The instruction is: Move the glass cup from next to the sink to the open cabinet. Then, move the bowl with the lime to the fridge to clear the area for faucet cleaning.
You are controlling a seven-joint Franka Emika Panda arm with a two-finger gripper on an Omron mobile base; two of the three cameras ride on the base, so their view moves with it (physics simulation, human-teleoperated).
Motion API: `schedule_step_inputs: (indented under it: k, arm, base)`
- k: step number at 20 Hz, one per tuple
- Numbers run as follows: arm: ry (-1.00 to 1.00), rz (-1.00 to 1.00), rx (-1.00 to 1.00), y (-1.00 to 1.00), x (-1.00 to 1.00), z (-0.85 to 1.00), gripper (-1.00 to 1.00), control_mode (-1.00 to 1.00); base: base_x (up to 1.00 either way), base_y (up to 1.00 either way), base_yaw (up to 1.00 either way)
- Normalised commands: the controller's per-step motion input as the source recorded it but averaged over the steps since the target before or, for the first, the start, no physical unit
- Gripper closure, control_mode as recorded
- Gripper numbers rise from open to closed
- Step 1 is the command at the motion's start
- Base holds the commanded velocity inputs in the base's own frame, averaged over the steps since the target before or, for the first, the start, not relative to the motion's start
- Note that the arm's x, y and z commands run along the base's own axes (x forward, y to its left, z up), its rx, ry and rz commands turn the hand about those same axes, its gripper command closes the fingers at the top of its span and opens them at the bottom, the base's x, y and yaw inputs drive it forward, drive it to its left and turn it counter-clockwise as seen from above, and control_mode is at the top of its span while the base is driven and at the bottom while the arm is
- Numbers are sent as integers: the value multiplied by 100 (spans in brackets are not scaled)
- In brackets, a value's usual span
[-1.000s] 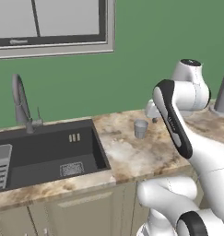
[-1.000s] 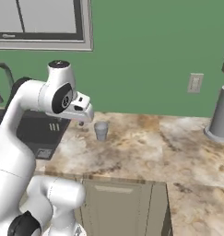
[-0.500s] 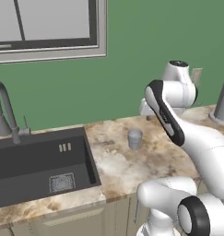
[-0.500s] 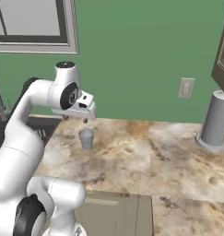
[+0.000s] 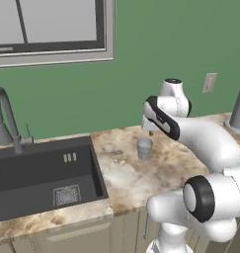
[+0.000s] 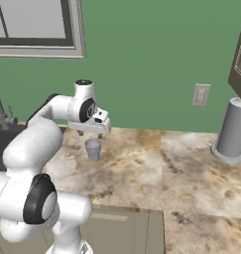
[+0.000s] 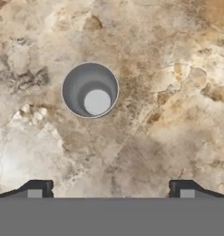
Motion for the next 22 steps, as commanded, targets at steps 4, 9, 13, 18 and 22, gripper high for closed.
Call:
schedule_step_inputs:
  k: [4, 9, 13, 18, 22]
  arm:
    - [5, 0, 0, -17, 47, -63, -100, -100]
    - [0, 0, 0, -1, 23, -48, -100, -100]
    - [0, 0, 0, 0, 20, -31, -100, -100]
    - [0, 0, 0, 0, 24, -27, -100, -100]
    - [0, 0, 1, 0, 37, -17, -100, -100]
  base:
    - [0, 0, 0]
    - [0, 0, 0]
    - [0, 0, 0]
    - [0, 0, 0]
    - [0, 0, 0]
